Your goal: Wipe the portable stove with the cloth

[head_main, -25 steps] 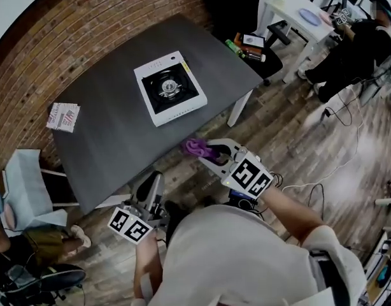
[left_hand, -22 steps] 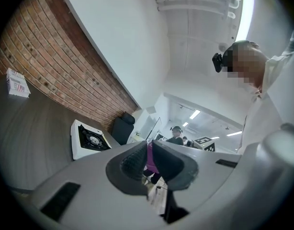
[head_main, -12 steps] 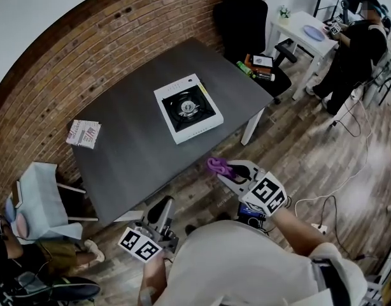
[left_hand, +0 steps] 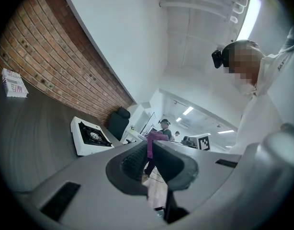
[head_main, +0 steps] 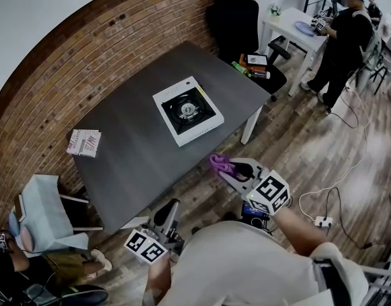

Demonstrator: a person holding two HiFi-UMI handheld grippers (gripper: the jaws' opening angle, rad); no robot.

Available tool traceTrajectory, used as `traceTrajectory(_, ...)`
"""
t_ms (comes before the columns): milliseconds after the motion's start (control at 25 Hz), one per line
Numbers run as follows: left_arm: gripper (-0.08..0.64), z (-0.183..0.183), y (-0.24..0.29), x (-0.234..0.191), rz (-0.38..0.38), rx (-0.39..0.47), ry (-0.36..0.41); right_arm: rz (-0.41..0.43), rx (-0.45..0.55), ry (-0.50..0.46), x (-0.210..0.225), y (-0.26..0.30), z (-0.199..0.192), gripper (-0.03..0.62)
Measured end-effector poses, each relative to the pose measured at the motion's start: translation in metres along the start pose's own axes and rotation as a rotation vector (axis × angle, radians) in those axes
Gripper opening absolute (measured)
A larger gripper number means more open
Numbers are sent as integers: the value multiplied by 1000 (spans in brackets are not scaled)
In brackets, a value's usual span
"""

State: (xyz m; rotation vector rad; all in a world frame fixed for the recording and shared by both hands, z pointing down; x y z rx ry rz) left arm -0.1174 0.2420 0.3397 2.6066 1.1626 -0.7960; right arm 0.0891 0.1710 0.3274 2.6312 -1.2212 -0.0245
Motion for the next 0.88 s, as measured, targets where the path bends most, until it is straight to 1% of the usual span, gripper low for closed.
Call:
traceTrajectory(240, 41, 3, -2, -2, -19, -5, -7, -29, 12, 2, -3, -1, 5, 98)
traceTrajectory(440, 41, 8, 1, -4, -34, 2, 11, -53, 35, -24, 1, 0, 13, 97)
traceTrajectory(680, 41, 7, 3, 2, -41, -19, 8, -78, 36, -15, 4, -6, 14, 98)
traceTrajectory(880, 41, 23, 11, -12, -54, 18, 56, -86, 80, -54, 14, 8, 28, 98)
Point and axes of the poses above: the fingertips, and each gripper's own axes: y forward along the fingers, x to its right, z out of its top, the point moved 4 cm from there along -y, backward along the fingers, and after that the axes turned 2 degrees about x, right-handed, at the moved point
